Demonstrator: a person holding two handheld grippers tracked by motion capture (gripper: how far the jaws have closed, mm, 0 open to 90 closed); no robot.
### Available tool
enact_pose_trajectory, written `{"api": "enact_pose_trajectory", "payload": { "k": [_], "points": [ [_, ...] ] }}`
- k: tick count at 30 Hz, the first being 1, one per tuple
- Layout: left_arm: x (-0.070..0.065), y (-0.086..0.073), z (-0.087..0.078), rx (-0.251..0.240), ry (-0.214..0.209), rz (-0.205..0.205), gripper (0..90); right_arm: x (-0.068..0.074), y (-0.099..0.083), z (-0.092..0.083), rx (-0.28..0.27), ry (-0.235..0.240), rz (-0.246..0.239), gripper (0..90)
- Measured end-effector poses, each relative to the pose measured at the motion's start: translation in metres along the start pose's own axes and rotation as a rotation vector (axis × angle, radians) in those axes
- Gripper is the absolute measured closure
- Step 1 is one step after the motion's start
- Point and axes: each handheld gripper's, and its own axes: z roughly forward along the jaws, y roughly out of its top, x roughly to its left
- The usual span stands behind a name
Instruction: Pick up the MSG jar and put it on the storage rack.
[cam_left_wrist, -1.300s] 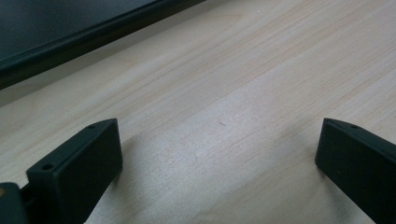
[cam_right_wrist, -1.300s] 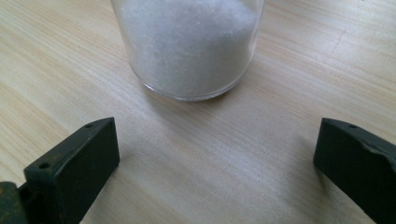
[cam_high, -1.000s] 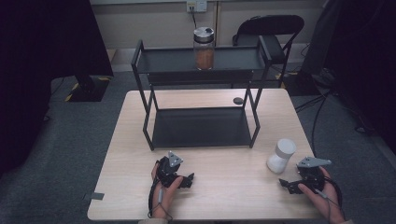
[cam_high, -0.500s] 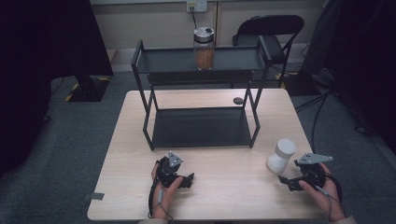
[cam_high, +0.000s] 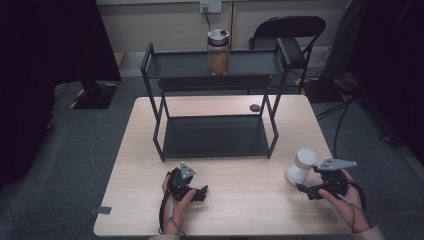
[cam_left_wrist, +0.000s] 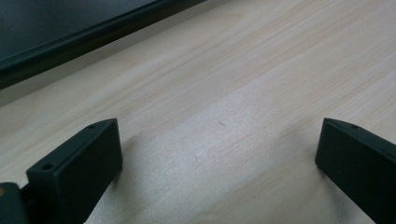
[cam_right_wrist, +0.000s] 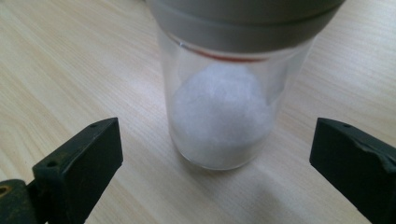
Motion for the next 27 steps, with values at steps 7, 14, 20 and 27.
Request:
{"api": "enact_pose_trajectory", "payload": {
  "k": [7, 14, 20, 27],
  "points": [
    [-0.0001, 0.0001, -0.0001, 0.001, 0.0, 0.001, 0.0, -0.0012, 0.0035, -0.003, -0.031, -0.002, 0.004, 1.0],
    [-0.0002, 0.0001, -0.0001, 0.001, 0.001, 0.001, 0.0, -0.0042, 0.0071, -0.0056, -0.064, 0.011, 0.01, 0.9],
    [-0.0002, 0.0, -0.0001, 0.001, 0.001, 0.0, 0.0, -0.0027, 0.0095, -0.005, -0.097, 0.007, 0.018, 4.6],
    [-0.0002, 0.0001, -0.0001, 0.001, 0.001, 0.0, 0.0, -0.0035, 0.0071, -0.0022, -0.16, 0.005, 0.026, 17.8]
  ]
}}
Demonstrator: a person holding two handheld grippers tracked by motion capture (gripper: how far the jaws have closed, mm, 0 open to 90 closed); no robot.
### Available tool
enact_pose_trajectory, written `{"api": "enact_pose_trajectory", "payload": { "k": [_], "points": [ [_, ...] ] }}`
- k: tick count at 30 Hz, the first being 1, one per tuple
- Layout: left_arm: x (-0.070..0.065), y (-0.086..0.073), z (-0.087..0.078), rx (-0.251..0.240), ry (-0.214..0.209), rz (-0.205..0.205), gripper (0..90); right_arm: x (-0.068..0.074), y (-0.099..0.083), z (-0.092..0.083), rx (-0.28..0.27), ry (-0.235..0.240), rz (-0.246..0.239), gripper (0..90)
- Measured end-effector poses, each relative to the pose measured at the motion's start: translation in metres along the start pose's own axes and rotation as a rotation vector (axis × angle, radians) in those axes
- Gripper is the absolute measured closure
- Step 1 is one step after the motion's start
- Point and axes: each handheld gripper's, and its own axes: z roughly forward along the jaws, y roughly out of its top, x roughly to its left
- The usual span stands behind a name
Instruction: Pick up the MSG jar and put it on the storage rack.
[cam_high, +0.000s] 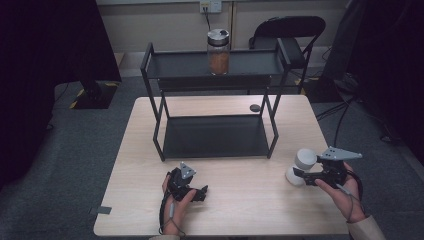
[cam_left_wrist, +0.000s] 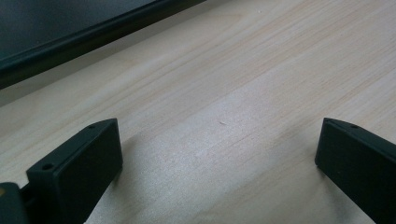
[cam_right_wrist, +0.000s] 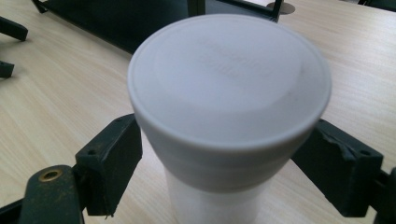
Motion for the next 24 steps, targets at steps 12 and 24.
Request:
{"api": "enact_pose_trajectory", "payload": {
  "k": [12, 24],
  "points": [
    [0.0, 0.0, 0.0, 0.0, 0.0, 0.0, 0.0, -0.002, -0.007, 0.004, -0.042, 0.005, -0.035, 33.7],
    [0.0, 0.0, 0.0, 0.0, 0.0, 0.0, 0.0, 0.0, 0.008, 0.006, -0.001, 0.02, -0.07, 34.1]
  ]
}}
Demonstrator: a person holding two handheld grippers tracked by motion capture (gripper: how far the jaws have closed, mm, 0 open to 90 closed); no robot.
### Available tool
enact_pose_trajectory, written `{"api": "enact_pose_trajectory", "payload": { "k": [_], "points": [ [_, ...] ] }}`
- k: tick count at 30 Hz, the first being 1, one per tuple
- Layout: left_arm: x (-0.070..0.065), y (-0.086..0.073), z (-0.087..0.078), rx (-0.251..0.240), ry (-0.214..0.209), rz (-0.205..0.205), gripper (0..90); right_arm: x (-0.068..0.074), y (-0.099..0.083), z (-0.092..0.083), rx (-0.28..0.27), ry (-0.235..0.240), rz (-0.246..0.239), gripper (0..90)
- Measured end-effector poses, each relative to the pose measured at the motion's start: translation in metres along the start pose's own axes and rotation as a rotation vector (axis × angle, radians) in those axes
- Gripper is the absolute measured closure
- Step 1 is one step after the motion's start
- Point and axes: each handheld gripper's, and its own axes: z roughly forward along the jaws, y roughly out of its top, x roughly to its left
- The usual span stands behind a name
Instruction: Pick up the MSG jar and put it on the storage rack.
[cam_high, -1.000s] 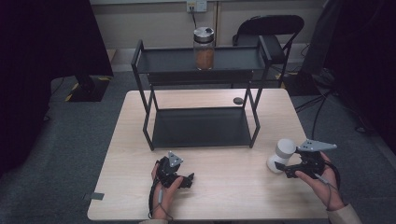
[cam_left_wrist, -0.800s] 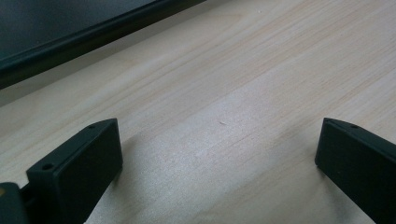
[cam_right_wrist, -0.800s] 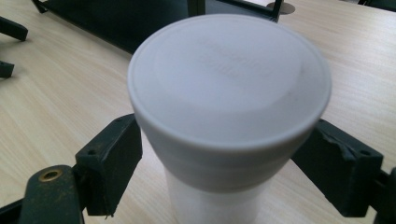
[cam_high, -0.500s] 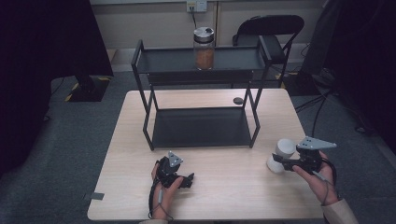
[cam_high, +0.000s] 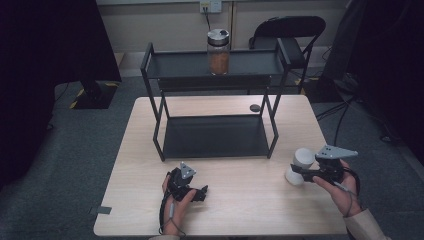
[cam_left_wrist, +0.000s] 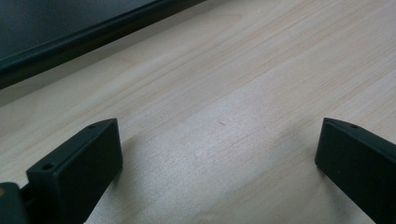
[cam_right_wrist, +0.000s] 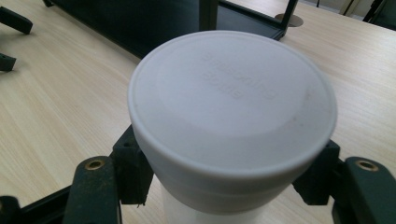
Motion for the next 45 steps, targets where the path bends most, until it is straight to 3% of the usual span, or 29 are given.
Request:
{"api": "enact_pose_trajectory", "payload": {
  "k": [14, 18, 25, 35, 45],
  "points": [
    [0.0, 0.0, 0.0, -0.001, 0.0, -0.001, 0.0, 0.004, 0.029, 0.015, -0.01, 0.081, 0.004, 34.1],
    [0.0, 0.0, 0.0, 0.0, 0.0, 0.0, 0.0, 0.013, 0.041, 0.021, -0.001, 0.08, -0.023, 34.2],
    [0.0, 0.0, 0.0, 0.0, 0.0, 0.0, 0.0, 0.02, 0.055, 0.032, 0.001, 0.107, -0.028, 34.2],
    [0.0, 0.0, 0.0, 0.0, 0.0, 0.0, 0.0, 0.022, 0.074, 0.042, 0.011, 0.142, -0.017, 34.2],
    [0.0, 0.0, 0.0, 0.0, 0.0, 0.0, 0.0, 0.027, 0.107, 0.047, 0.019, 0.151, -0.057, 34.2]
  ]
}}
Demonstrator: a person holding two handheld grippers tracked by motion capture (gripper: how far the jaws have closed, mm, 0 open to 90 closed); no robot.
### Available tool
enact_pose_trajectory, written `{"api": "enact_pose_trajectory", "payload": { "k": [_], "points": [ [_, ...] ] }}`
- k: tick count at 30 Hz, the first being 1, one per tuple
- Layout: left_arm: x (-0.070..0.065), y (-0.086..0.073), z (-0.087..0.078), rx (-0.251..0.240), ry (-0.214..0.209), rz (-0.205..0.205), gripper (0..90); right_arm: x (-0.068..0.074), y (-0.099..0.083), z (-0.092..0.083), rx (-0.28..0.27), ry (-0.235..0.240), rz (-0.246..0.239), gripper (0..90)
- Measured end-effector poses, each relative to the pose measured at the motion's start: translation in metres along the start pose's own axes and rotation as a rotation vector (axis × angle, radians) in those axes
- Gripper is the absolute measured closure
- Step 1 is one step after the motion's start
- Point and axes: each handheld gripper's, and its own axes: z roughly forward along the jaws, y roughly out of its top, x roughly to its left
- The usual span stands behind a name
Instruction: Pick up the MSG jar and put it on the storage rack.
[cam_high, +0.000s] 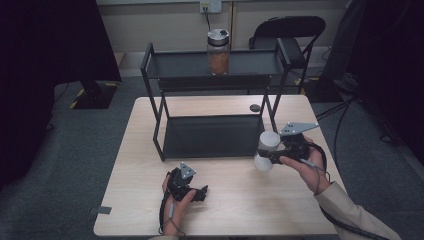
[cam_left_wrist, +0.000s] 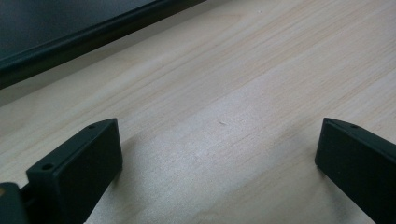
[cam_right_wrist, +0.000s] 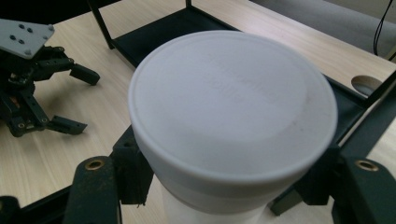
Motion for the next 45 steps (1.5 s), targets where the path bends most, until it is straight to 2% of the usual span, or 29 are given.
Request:
{"api": "enact_pose_trajectory", "payload": {
  "k": [5, 11, 19, 25, 36, 45],
  "points": [
    [0.0, 0.0, 0.0, 0.0, 0.0, 0.001, 0.0, 0.001, 0.017, 0.002, -0.003, -0.005, -0.018, 34.2],
    [0.0, 0.0, 0.0, 0.001, 0.0, 0.0, 0.0, -0.005, 0.033, 0.002, -0.017, 0.003, 0.002, 34.2],
    [0.0, 0.0, 0.0, 0.0, 0.0, 0.0, 0.0, -0.011, 0.057, 0.002, -0.025, -0.022, -0.006, 34.2],
    [0.0, 0.0, 0.0, -0.001, 0.0, -0.001, 0.0, -0.019, 0.075, -0.003, -0.049, -0.015, 0.014, 34.2],
    [0.0, 0.0, 0.0, 0.0, -0.001, -0.002, 0.0, -0.031, 0.105, -0.011, -0.067, -0.039, 0.017, 34.2],
    [0.0, 0.0, 0.0, 0.0, -0.001, -0.002, 0.0, -0.031, 0.129, -0.024, -0.079, -0.07, 0.018, 34.2]
  ]
}}
